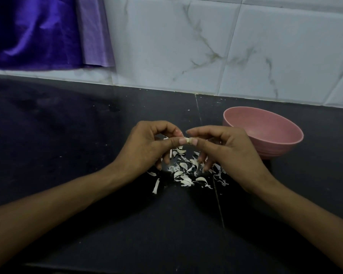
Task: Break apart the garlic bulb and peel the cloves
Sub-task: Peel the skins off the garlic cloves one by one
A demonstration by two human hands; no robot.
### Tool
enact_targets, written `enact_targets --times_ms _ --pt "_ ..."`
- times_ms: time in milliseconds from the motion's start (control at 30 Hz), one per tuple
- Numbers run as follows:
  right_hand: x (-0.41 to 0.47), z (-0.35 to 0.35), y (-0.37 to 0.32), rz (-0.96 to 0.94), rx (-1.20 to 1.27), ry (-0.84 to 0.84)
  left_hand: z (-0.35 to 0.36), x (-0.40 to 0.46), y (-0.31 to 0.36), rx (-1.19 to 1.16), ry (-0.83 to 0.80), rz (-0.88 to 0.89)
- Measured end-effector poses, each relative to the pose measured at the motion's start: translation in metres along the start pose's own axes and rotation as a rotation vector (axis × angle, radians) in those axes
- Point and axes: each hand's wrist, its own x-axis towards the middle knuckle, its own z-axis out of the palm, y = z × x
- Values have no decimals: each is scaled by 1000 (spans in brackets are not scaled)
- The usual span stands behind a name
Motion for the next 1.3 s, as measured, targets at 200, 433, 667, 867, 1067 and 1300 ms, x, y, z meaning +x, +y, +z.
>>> enact_targets --times_ms 200,433,667,867,1067,1300 --pt "2 1 -1 31 60 -38 2 -1 3 -29 -14 -17" --pt "-2 4 -1 187 275 -79 2 -1 4 -94 4 -28" --pt "-2 5 -1 202 300 -72 3 -2 1 -91 49 19" --pt "-2 7 -3 225 337 -61 3 -2 -1 -46 84 63" --pt "-3 9 -5 250 365 -50 5 -5 -3 59 94 155" --pt "-3 10 -5 242 379 -43 7 -6 -2 145 59 223"
